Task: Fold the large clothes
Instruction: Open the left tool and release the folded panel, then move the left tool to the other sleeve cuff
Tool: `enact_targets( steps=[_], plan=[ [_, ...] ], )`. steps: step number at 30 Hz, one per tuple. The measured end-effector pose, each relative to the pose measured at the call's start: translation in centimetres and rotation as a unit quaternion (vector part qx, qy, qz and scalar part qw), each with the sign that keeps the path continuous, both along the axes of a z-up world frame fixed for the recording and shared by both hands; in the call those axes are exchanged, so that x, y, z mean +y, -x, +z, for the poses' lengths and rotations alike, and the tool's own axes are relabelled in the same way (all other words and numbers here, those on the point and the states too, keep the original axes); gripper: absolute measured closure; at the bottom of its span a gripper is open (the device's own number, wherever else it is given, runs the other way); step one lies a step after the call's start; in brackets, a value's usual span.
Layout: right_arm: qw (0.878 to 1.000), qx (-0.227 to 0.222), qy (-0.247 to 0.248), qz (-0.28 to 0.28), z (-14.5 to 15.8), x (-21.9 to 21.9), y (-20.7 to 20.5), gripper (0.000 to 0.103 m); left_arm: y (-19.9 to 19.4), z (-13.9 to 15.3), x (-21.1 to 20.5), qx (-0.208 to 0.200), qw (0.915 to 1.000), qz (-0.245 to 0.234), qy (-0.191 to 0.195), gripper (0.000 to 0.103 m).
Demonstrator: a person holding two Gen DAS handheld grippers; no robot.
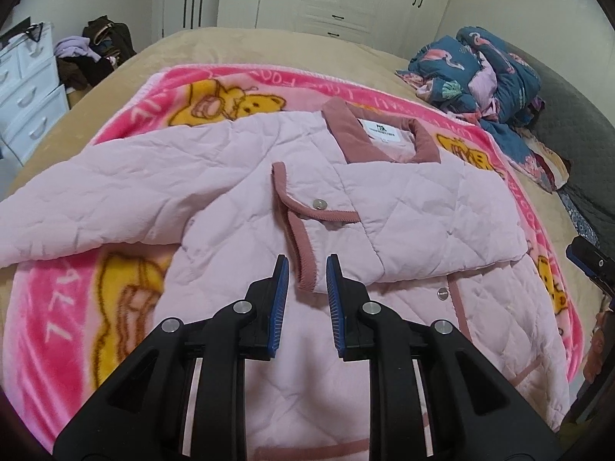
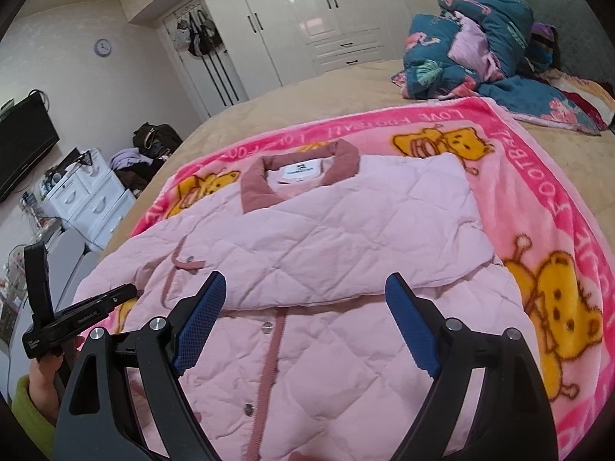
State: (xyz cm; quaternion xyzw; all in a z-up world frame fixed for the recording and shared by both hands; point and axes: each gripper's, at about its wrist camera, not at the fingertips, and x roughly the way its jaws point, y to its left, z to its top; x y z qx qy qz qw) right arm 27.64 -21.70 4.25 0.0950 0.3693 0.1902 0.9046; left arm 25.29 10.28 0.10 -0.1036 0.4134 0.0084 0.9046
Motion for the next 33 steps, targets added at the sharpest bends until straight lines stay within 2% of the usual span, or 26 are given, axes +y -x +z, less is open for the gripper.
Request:
enact_targets(
  steps=[4, 6, 9, 11, 15, 17, 24, 29, 33],
  plan=[
    [1.000, -0.007, 0.001, 0.012, 0.6, 1.1, 0.3, 0.018, 0.8, 0.5, 0.9, -0.006, 0.9999, 0.010, -0.002, 0.091],
    [1.000, -0.011, 0.001, 0.014, 1.0, 1.6, 0.5, 0.005, 1.1, 0.7, 1.4, -0.007, 0.9999, 0.014, -0.003, 0.091],
    [1.000, -0.019, -0.003, 0.021, 1.5, 2.6, 0.9, 0.004, 1.7, 1.1, 2.4, -0.013, 0.9995, 0.028, -0.007, 0.081],
    [0.999, -0.022, -0.001, 0.027, 1.8, 3.3, 1.0, 0.004, 2.2, 1.3, 3.2, -0.017, 0.9989, 0.041, -0.014, 0.070],
    [0.999, -0.026, 0.003, 0.040, 2.3, 4.8, 1.2, 0.004, 2.9, 1.5, 4.8, -0.022, 0.9982, 0.055, -0.011, 0.060],
    [0.998, -0.029, 0.003, 0.047, 2.5, 5.6, 1.2, 0.004, 3.3, 1.6, 5.5, -0.026, 0.9974, 0.064, -0.016, 0.047],
    [0.997, -0.032, 0.009, 0.072, 2.8, 8.7, 1.2, 0.004, 4.9, 2.0, 8.0, -0.037, 0.9942, 0.096, -0.033, 0.031],
    [0.995, -0.034, 0.012, 0.090, 2.9, 11.0, 1.3, 0.004, 5.6, 2.0, 9.6, -0.039, 0.9920, 0.114, -0.037, 0.014],
    [0.994, -0.034, 0.017, 0.102, 2.9, 12.5, 1.3, 0.004, 6.1, 1.9, 10.8, -0.038, 0.9902, 0.128, -0.041, 0.011]
  ],
)
